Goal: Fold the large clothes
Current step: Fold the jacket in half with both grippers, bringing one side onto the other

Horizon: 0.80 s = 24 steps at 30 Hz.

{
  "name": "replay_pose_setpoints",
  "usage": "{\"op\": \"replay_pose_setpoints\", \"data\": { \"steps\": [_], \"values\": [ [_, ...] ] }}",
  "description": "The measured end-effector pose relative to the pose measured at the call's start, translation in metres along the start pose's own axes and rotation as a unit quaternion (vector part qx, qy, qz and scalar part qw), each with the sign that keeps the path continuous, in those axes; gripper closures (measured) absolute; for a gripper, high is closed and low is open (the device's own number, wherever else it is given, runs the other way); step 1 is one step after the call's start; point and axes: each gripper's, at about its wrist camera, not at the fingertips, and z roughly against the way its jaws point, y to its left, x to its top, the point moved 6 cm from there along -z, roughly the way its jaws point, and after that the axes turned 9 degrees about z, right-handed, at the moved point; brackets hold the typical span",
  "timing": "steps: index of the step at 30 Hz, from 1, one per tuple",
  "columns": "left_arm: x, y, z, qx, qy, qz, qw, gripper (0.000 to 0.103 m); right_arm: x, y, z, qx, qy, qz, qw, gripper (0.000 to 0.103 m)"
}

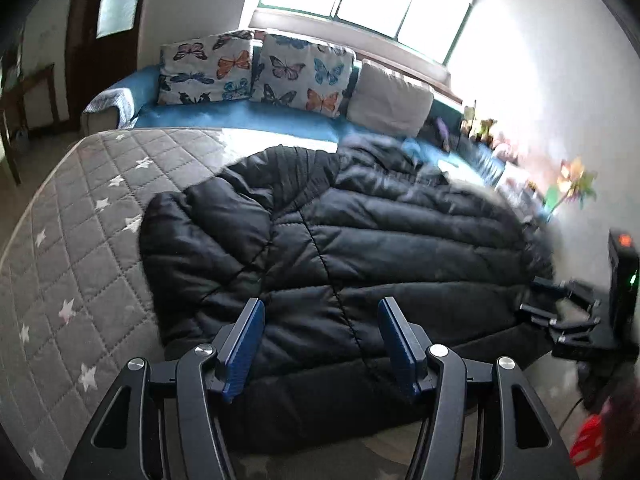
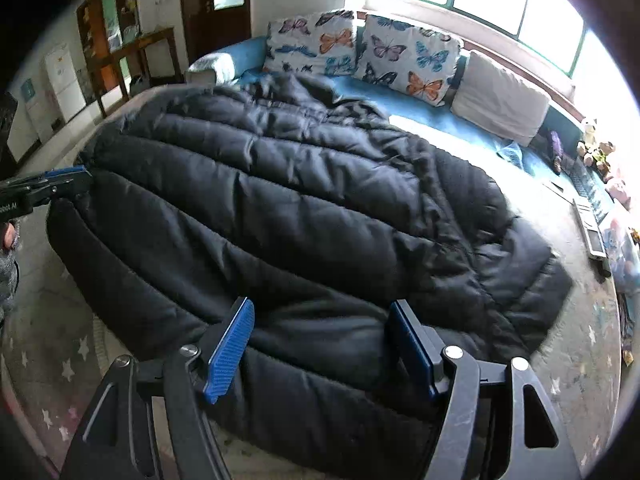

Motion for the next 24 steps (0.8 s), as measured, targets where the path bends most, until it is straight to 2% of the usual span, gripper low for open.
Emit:
{"op": "replay_pose_setpoints", "data": {
  "steps": [6, 8, 11, 18, 24],
  "values": [
    [0.002, 0.017, 0.042, -0.011, -0.019, 0.046, 0.9987, 0.03, -0.02, -0.027, 0.041, 0.023, -0.033, -0.065, 0.997, 0.025],
    [0.001, 0.03, 0.053, -0.015, -0.026, 0.068, 0.9972, 0.02, -0.027, -0.036, 0.047, 0.027, -0.039, -0.085, 0.995, 0.025],
    [-0.004, 0.044, 0.061, -0.018, -0.022, 0.09, 0.9955, 0.018, -0.043, -0.048, 0.053, 0.037, -0.042, -0.116, 0.992, 0.024],
    [-0.013, 0.063, 0.049, -0.036, 0.01, 0.139, 0.9896, 0.018, -0.069, -0.069, 0.048, 0.064, -0.033, -0.18, 0.981, 0.012],
    [-0.009, 0.08, 0.023, -0.044, 0.034, 0.179, 0.9824, 0.018, -0.074, -0.083, 0.036, 0.099, -0.029, -0.221, 0.97, 0.009]
  ]
}}
